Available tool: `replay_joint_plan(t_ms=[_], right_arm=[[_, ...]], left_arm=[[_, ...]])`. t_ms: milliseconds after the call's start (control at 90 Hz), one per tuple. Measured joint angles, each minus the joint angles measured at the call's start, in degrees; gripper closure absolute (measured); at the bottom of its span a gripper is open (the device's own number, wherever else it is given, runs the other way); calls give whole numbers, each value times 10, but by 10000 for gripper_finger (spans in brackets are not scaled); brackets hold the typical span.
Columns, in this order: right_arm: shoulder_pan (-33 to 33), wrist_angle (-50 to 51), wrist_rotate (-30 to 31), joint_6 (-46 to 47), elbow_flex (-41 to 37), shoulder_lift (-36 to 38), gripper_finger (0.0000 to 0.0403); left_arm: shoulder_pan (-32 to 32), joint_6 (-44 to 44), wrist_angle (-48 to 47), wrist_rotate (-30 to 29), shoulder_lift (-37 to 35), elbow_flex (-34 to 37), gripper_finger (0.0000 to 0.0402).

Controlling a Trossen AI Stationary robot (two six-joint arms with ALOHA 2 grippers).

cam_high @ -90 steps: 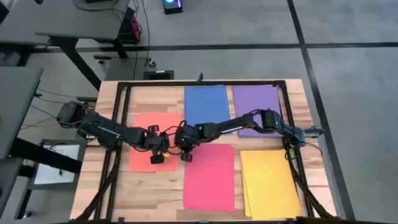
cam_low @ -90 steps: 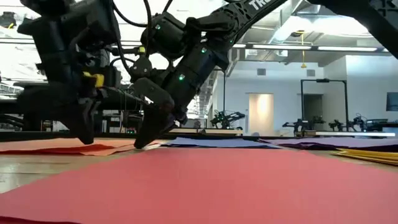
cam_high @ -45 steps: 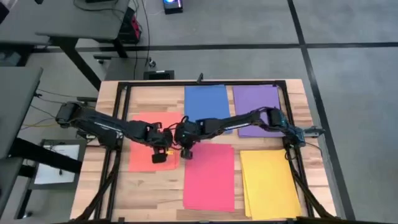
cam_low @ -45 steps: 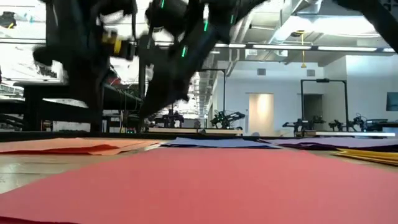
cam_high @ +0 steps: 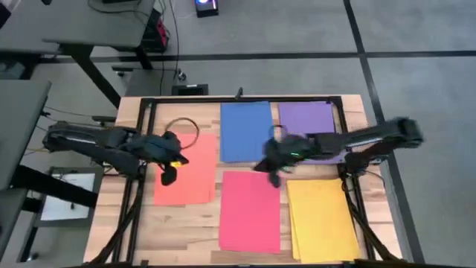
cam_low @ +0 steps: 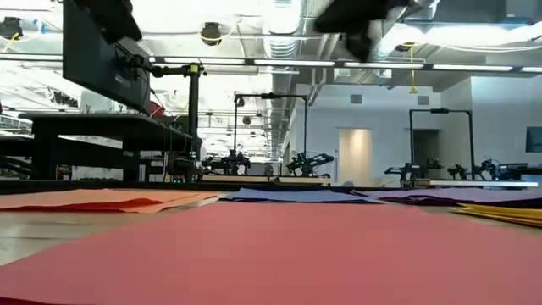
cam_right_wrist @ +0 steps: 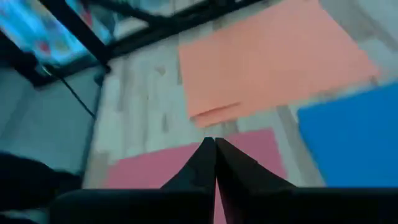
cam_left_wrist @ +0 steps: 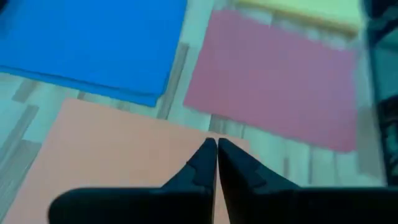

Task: Organize paper
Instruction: Return to Home Position

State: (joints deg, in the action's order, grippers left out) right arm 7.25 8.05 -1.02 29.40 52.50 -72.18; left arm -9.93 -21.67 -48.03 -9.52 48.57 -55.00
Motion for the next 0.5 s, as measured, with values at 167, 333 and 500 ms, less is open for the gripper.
replay_joint_plan(t_ms=[167, 333, 500], right_arm=[[48, -139, 79, 17, -164, 112, 403], [63, -365, 138, -45, -306, 162, 403], [51, -516, 129, -94, -406, 175, 403]], left_arm=[[-4, -43, -2, -1, -46, 0, 402], [-6, -14, 23, 0, -57, 0, 402], [-22, 4, 24, 25, -57, 0, 402]])
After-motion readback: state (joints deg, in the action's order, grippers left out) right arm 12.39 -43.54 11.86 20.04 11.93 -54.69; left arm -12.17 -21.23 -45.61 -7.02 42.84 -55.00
